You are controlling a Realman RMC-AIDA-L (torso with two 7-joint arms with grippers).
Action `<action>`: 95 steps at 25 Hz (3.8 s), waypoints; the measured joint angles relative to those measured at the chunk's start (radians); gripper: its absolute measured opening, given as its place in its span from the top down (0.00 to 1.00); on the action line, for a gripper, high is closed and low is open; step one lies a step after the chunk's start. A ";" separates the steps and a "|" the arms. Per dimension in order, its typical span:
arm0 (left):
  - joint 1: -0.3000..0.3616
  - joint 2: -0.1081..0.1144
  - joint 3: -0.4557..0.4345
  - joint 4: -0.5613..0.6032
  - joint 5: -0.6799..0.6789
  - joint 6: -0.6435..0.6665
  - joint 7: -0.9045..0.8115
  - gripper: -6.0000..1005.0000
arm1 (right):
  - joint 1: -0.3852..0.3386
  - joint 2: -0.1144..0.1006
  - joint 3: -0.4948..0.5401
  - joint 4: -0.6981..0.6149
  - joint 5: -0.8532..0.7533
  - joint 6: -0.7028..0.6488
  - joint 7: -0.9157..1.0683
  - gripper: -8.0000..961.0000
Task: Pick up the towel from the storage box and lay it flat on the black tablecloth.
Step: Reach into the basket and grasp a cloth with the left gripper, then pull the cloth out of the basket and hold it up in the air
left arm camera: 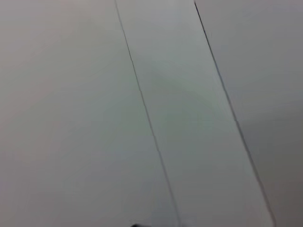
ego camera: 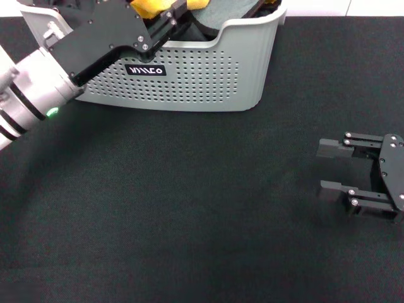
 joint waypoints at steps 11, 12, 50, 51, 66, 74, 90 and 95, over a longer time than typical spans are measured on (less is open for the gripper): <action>0.008 -0.003 -0.002 -0.028 -0.015 -0.044 0.131 0.63 | 0.006 0.002 -0.001 0.000 0.000 -0.001 -0.006 0.37; 0.006 -0.004 -0.002 -0.035 -0.021 -0.048 0.150 0.63 | 0.006 0.002 -0.003 0.000 0.000 -0.001 -0.006 0.37; -0.053 -0.006 0.127 -0.310 -0.440 0.019 0.509 0.90 | 0.007 0.005 -0.005 0.028 0.001 -0.016 -0.033 0.37; -0.052 -0.005 0.127 -0.311 -0.446 0.043 0.470 0.91 | 0.007 0.005 -0.005 0.031 0.004 -0.016 -0.033 0.37; 0.094 0.019 0.125 -0.097 -0.437 0.569 -0.397 0.99 | 0.003 0.005 -0.001 0.040 0.071 -0.016 -0.041 0.37; 0.089 0.014 0.137 -0.097 -0.412 0.629 -0.562 0.99 | 0.006 0.005 -0.002 0.090 0.161 -0.018 -0.103 0.37; 0.038 0.004 0.227 -0.192 -0.405 0.631 -0.415 0.99 | 0.127 0.009 -0.030 0.246 0.260 -0.047 -0.176 0.37; 0.010 0.003 0.227 -0.232 -0.405 0.630 -0.371 0.98 | 0.148 0.009 -0.049 0.261 0.263 -0.053 -0.190 0.37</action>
